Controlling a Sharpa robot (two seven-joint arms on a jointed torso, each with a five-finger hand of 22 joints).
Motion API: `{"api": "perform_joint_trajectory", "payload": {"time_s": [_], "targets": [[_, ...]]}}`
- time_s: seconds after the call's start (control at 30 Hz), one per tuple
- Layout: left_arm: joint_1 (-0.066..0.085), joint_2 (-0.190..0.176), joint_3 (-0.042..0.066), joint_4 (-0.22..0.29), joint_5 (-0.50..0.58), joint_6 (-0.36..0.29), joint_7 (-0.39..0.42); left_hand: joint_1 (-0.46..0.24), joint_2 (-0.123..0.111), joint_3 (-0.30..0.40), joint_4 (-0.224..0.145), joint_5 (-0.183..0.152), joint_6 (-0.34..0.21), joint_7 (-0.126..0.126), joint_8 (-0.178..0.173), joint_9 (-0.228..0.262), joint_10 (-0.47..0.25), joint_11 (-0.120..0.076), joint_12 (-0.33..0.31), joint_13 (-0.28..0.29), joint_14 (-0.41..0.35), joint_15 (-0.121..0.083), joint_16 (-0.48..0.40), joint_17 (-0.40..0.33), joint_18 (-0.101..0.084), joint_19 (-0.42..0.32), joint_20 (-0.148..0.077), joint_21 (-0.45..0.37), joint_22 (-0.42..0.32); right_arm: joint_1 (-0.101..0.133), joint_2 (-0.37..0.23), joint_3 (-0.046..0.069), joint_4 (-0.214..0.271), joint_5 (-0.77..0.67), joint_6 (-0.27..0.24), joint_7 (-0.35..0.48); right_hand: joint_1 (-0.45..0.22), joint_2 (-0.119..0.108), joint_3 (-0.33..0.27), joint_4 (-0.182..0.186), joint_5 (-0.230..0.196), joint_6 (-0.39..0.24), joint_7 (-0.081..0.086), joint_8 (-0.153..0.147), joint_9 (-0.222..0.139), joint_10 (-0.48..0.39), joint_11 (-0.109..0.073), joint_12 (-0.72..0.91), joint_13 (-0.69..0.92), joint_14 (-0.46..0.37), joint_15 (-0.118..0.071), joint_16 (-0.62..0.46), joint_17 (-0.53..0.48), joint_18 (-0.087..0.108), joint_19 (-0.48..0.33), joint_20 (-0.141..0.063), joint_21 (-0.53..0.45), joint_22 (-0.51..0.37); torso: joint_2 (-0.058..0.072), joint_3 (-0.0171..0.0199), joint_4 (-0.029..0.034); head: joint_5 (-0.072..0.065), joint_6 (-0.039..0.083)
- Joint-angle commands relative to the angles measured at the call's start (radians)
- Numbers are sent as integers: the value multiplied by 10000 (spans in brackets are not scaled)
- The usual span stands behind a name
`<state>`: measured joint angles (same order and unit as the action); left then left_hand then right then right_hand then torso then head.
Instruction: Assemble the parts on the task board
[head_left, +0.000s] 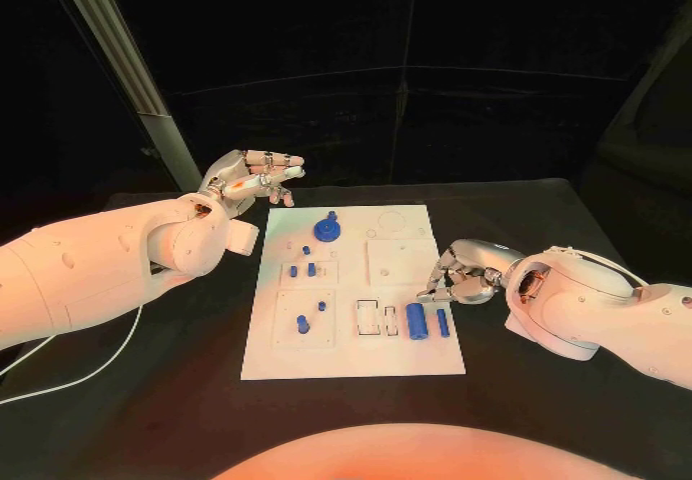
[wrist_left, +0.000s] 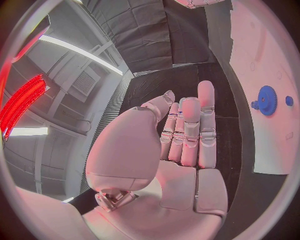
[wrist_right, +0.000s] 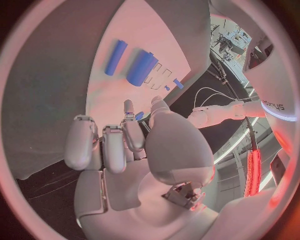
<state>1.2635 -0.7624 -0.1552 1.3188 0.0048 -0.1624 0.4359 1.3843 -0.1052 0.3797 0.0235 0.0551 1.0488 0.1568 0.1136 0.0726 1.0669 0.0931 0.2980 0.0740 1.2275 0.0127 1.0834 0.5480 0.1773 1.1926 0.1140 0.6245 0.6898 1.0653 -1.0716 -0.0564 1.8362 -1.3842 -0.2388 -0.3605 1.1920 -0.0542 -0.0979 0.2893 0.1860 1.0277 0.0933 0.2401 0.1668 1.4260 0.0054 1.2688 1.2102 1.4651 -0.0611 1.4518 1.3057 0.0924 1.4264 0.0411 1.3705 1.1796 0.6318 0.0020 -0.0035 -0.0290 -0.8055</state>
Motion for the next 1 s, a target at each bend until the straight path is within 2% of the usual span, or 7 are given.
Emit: {"api": "perform_joint_trajectory", "payload": {"time_s": [0.03,0.2,0.47,0.63,0.7,0.83,1.0], "targets": [[13,-6,-1,27,36,144,19,10,20,36,-25,31,50,28,30,-5,-8,7,38,-12,-65,-20,-59,-6,59,-22,-32,-50,-8,-4,87,2,-18,-320,677,-778,-117,89,-168,9,-57,-130,12,58,57,25,64,135,185,647,0,116,188,-205,118,23,105,144,5,-9,29,-16,-5],[13,-18,-10,30,36,146,15,10,20,36,-25,31,50,28,30,-5,-8,7,38,-12,-65,-20,-59,-6,59,-22,-32,-50,-8,-124,263,-3,-97,-508,1126,-983,-167,217,-370,11,-60,-252,40,73,151,108,92,374,517,699,28,280,531,-275,260,45,321,537,15,-7,7,11,-44],[13,-43,-22,38,36,135,-4,-25,-4,33,-20,32,11,52,16,-15,-29,21,43,-19,-73,-11,-64,-25,56,-22,-28,-64,-17,-347,535,-5,-168,-615,1693,-1174,-459,291,-723,28,-97,-336,58,140,299,105,115,453,695,731,53,406,796,-302,303,74,418,703,25,-11,-40,76,-84],[12,-48,-26,44,36,108,-16,-38,-17,35,-22,33,-20,69,3,-21,-45,32,46,-24,-73,-5,-60,-24,54,-20,-25,-73,-23,-445,671,-6,-183,-770,1780,-1205,-516,296,-784,28,-121,-352,61,153,326,114,118,479,740,732,58,417,817,-308,314,79,440,742,29,-5,-24,61,-113],[11,-55,-27,42,36,74,-14,-40,-18,37,-23,33,-28,74,0,-23,-48,34,47,-25,-70,-4,-55,-17,54,-20,-24,-75,-24,-476,712,-6,-190,-900,1782,-1214,-520,299,-788,28,-123,-352,60,155,329,118,117,487,751,731,58,415,813,-311,320,79,449,759,26,-2,-20,52,-89],[11,-66,-29,39,36,41,0,-40,-20,39,-24,34,-35,80,-3,-25,-51,36,48,-26,-72,-2,-57,-23,54,-19,-23,-76,-25,-504,804,-6,-220,-1085,1732,-1238,-532,305,-802,27,-131,-349,59,163,339,119,116,489,758,730,58,414,811,-313,321,80,453,768,14,-5,-28,45,-101],[10,-69,-30,49,36,25,4,-45,-22,40,-24,34,-43,86,-6,-26,-54,40,50,-26,-69,0,-53,-18,53,-18,-22,-78,-27,-556,950,-6,-283,-1339,1654,-1290,-362,438,-806,-25,-37,-352,52,205,406,129,112,510,819,727,57,424,834,-314,319,84,466,788,25,-5,-14,55,-108]]}}
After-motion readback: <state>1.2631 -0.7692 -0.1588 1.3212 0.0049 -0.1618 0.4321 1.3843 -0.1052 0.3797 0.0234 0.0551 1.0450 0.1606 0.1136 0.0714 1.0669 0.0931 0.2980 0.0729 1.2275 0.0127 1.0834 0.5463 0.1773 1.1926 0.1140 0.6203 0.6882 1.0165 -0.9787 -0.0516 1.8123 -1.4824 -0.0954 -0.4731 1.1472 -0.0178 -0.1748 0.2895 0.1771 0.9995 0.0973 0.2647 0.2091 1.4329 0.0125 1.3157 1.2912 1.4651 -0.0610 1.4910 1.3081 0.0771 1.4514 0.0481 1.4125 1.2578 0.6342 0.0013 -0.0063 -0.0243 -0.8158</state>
